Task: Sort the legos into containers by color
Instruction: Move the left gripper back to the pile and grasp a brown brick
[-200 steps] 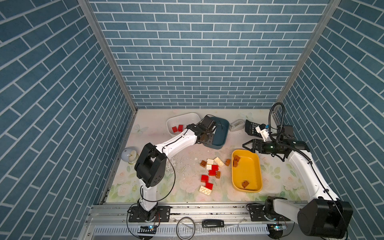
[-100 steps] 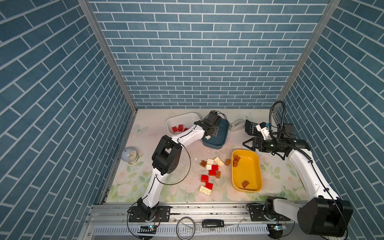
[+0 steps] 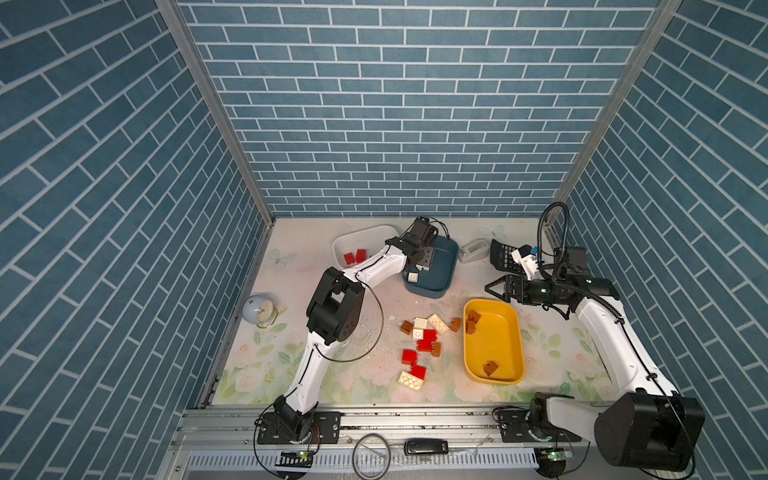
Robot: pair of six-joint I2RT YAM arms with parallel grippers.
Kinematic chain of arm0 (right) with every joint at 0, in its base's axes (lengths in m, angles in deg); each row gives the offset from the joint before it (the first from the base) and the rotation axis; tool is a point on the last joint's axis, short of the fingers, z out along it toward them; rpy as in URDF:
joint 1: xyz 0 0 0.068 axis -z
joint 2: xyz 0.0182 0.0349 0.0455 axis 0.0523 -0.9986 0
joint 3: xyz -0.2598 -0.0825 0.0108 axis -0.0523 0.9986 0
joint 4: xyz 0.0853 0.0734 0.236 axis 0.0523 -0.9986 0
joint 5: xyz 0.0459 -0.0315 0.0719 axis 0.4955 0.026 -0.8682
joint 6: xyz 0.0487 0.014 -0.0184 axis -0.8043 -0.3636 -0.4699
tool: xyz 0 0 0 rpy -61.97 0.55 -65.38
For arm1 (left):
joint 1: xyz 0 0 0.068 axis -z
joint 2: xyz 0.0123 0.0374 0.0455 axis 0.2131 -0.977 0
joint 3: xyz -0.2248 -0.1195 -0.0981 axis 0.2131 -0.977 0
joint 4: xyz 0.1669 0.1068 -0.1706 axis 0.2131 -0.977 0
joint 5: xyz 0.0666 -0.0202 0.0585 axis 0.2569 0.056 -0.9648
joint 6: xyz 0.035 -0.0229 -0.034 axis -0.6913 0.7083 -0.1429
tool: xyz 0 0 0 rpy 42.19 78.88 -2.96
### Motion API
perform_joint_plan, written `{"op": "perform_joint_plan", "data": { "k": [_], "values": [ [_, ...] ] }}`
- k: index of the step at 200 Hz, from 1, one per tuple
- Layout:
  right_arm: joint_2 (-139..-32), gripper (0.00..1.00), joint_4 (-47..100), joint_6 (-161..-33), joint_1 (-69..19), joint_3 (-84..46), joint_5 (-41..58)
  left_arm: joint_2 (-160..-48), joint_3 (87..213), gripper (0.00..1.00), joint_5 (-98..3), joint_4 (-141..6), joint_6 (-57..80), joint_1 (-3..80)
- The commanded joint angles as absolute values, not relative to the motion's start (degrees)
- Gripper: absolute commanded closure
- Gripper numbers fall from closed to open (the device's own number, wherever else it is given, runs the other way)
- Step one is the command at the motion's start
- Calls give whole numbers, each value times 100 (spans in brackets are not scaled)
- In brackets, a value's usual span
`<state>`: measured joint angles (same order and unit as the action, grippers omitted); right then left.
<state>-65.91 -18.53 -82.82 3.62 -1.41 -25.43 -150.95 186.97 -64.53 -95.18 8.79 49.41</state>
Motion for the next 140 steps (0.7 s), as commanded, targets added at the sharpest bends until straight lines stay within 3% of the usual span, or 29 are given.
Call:
{"op": "perform_joint_plan", "data": {
  "k": [1, 91, 140],
  "values": [
    [-6589, 2, -1943, -8258, 334, -301, -2618, -14579, 18665, 29, -6218, -9928, 885, 4939],
    [-6622, 2, -1952, -8240, 326, -213, -2709, -12044, 15800, 23, -5682, -10829, 1693, 5414],
    [-6583, 2, -1978, -8232, 260, -81, -2702, -11406, 14517, 23, -5780, -10619, 1949, 5914]
  ]
}}
